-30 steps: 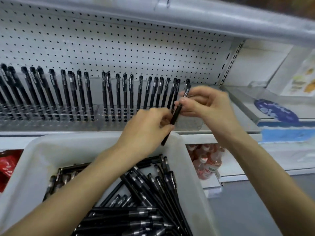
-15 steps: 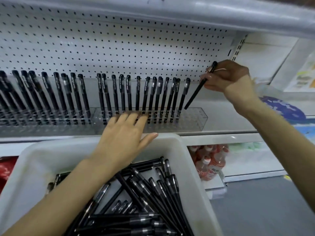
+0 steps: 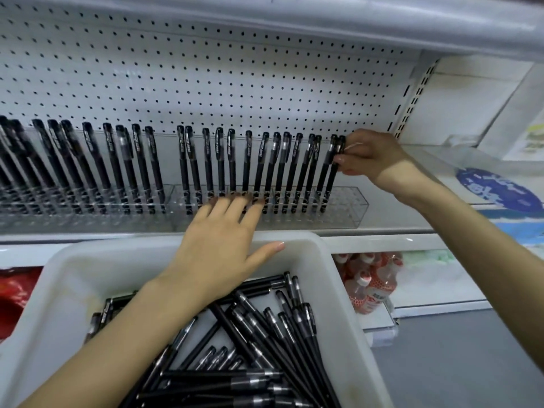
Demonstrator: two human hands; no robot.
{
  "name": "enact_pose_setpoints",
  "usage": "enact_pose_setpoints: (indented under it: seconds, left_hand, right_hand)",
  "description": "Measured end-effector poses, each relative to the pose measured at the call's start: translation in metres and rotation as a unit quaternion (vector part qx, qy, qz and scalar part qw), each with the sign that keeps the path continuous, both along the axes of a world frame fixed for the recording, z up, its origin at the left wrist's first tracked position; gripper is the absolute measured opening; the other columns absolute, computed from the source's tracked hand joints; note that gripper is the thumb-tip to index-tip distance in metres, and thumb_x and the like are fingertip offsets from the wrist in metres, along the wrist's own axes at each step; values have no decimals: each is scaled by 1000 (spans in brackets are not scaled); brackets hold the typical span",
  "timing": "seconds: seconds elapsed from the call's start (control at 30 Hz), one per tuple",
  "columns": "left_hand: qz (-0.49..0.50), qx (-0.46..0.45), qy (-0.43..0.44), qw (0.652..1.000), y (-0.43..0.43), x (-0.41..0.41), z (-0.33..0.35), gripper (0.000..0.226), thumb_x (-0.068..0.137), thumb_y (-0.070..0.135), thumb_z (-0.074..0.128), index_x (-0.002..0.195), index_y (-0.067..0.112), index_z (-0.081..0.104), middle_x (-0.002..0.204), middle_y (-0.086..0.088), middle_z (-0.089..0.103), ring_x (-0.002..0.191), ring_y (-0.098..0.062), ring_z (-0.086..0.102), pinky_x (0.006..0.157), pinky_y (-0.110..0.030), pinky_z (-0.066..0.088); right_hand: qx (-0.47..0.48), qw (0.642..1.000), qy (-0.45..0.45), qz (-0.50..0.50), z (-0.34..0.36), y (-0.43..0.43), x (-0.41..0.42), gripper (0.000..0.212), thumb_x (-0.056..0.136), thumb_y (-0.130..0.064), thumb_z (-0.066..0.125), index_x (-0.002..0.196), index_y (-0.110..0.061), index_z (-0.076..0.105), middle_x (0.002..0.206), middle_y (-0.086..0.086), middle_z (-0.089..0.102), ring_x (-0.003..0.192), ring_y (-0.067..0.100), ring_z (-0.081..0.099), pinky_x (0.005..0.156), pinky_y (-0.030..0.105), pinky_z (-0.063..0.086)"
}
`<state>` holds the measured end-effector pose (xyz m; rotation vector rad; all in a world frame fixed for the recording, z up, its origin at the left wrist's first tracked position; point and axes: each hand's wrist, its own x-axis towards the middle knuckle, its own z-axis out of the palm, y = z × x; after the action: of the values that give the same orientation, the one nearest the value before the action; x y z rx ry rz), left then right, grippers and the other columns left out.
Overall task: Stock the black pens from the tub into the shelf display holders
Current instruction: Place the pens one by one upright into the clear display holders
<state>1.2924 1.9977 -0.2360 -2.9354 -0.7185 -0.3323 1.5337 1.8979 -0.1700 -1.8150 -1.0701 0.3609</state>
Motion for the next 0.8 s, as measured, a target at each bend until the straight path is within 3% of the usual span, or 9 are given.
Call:
enact_pose_setpoints:
  seconds: [0.13,0.27,0.37,0.47,0.57,0.63,0.7,0.8]
  left_hand:
    - [-5,-5,-10,1000,0,-1,-2,78,91,68,14,130,13,53,121,-6,59,111,-25,55,93,-40,44]
    - [4,-49,-54,997,3,-2,1,72,92,68,14,141,22,36,142,-5,40,128,-21,41,106,-39,30]
    - [4,-49,-94,994,5,-5,7,71,92,66,14,139,20,39,141,-4,41,126,-21,43,105,-40,31]
    - [-2,-70,-96,993,5,-17,10,68,92,62,19,139,19,42,138,-3,44,124,-20,44,104,-40,32]
    - [1,-75,-92,993,6,-35,8,71,91,66,15,137,20,44,132,-1,48,121,-19,45,102,-38,34]
    - [7,-71,-78,994,9,-48,2,76,88,67,9,135,21,47,127,0,53,118,-19,47,100,-37,35]
    - [19,-69,-74,995,16,-59,-5,77,86,67,8,131,21,50,122,-1,56,115,-21,49,97,-39,35]
    - [42,-80,-75,993,24,-74,-15,76,86,67,9,128,21,53,118,-2,58,112,-24,50,96,-41,32]
  right_hand:
    - [-1,1000,9,-7,0,0,1,16,85,-2,65,87,-15,56,92,13,67,80,16,65,85,32,54]
    - [-23,1000,4,-20,-3,-8,5,23,82,-5,69,102,-12,60,99,11,68,90,16,65,87,31,54]
    - [-2,998,-6,-63,0,-19,3,26,82,-6,70,106,-12,60,101,13,68,90,21,66,84,33,55]
    - [30,994,-43,-97,4,-33,-21,20,81,-10,71,97,-18,61,92,4,70,86,21,68,78,34,57]
    - [49,997,-31,-54,-1,-48,-73,19,82,-11,70,100,-10,63,90,3,68,79,14,68,71,26,58]
    - [10,1000,9,8,-13,-51,-111,20,81,-13,70,100,-9,65,90,3,68,78,12,68,71,24,58]
    - [-92,994,0,61,-39,-46,-139,23,81,-20,71,102,-12,66,94,-2,68,83,9,66,77,25,56]
    - [-195,977,27,83,-86,-30,-164,34,79,-27,73,107,-9,64,92,-1,64,82,12,62,80,27,54]
